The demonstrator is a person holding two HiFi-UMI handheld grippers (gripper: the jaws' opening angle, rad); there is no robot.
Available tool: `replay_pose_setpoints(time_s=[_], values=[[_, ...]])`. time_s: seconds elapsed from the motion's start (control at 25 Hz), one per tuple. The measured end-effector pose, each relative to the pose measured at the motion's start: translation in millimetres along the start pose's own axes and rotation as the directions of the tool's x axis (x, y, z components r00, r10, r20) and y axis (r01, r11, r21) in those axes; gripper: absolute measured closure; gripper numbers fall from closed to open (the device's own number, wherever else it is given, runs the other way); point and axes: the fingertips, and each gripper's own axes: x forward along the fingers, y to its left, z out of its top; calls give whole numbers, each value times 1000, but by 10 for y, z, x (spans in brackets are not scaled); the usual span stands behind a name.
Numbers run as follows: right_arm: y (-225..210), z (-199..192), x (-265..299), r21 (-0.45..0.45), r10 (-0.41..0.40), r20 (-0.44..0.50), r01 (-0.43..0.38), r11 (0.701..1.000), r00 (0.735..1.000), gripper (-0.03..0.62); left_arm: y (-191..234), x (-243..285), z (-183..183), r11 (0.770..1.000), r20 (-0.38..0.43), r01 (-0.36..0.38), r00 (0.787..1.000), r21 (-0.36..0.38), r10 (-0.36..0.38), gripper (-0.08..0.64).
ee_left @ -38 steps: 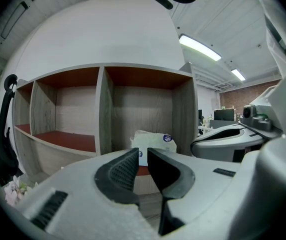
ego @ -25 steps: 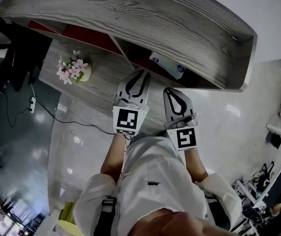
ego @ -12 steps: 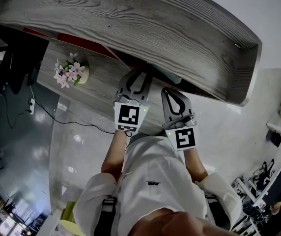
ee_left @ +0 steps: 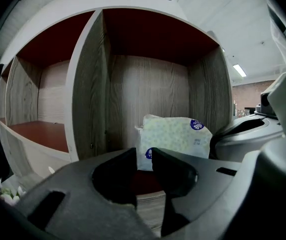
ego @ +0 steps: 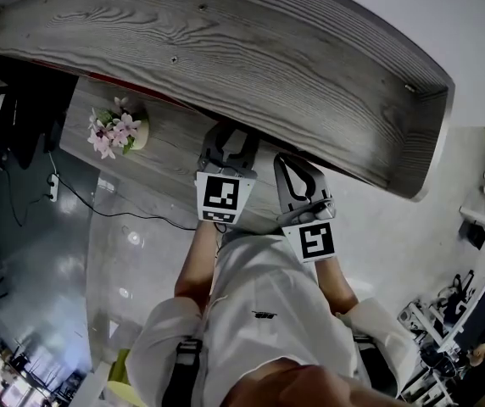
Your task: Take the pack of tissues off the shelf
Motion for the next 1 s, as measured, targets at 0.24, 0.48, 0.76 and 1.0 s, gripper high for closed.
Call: replay_pose_setpoints(time_s=[0.24,0.48,0.76,1.0], values=[[-37,-8,37,-1,-1,-6,1,1000,1000,565,33,85,-23,1000,-7,3,1000,-6,-3,445],[-47,10,67,7,-5,6,5,1000,1000,566,31,162,-41,1000,-18,22,1000,-17,-22,433],[-50,-16,82,14,-8,4,8,1000,1000,566,19,180,-74,1000,-24,23,999,-6,-23,509],[-53,31,15,-1,-9,13,9,1000,1000,565,-37,103,-48,1000,-23,24,999,-8,-24,523]])
